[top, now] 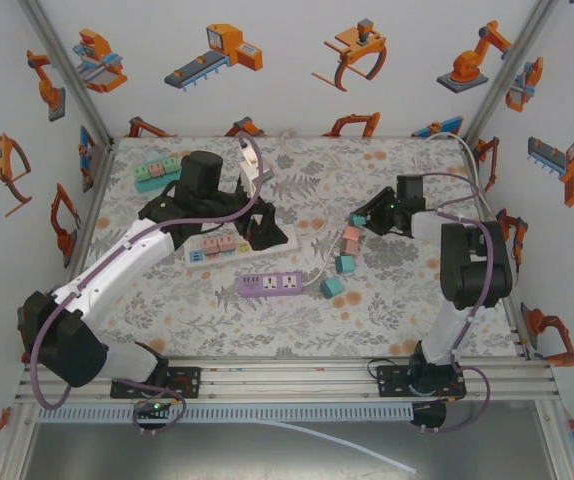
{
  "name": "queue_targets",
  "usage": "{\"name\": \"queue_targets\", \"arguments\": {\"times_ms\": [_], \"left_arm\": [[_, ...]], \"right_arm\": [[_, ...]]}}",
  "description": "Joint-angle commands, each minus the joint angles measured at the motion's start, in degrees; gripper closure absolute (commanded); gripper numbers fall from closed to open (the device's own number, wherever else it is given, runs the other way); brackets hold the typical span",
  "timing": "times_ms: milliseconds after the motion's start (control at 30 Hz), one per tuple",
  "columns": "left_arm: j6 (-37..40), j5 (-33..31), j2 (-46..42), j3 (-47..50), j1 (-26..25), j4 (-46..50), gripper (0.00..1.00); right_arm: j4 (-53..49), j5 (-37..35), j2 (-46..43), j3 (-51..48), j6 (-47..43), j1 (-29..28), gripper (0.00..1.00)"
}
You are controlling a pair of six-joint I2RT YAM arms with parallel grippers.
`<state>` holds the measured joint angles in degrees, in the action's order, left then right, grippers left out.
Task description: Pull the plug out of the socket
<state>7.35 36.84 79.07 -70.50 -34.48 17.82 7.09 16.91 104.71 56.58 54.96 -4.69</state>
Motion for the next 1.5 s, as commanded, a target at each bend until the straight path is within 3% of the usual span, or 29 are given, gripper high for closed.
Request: {"name": "queue_targets", "arguments": {"times_ms": [0,633,833,1067,1300,1467], "left_arm": [[0.4,0.2,0.3,-1.8,-0.3,-0.4,0.03],[1.9,-7.2,-1.7,0.0,-0.1,0.9,0.03],[-3.5,-13.8,-4.4,3.7,2.7,-5.5,0.03],[-15.4,-18.3,-7.8,8.6,11.1,-10.0,0.02],[-33.1,-23.4,-6.2,7.3,20.7,-0.4,0.08],[-37.8,-28.2,-5.9,7.9,25.7,5.7,0.10]], "right_arm": [[-1.7,-1.3,-0.4,-1.1,-2.4,0.1,0.53],[-4.0,-3.2,-9.0,2.4,-10.5,-0.7,0.45],[-4.9,-2.5,-12.1,10.3,-25.3,-7.4,0.45],[-2.8,2.8,-10.9,17.4,-48.0,-18.4,0.46],[-2.1,12.2,-6.8,20.9,-72.3,-28.4,0.46],[-10.1,19.3,0.1,28.7,-86.0,-34.1,0.44]]}}
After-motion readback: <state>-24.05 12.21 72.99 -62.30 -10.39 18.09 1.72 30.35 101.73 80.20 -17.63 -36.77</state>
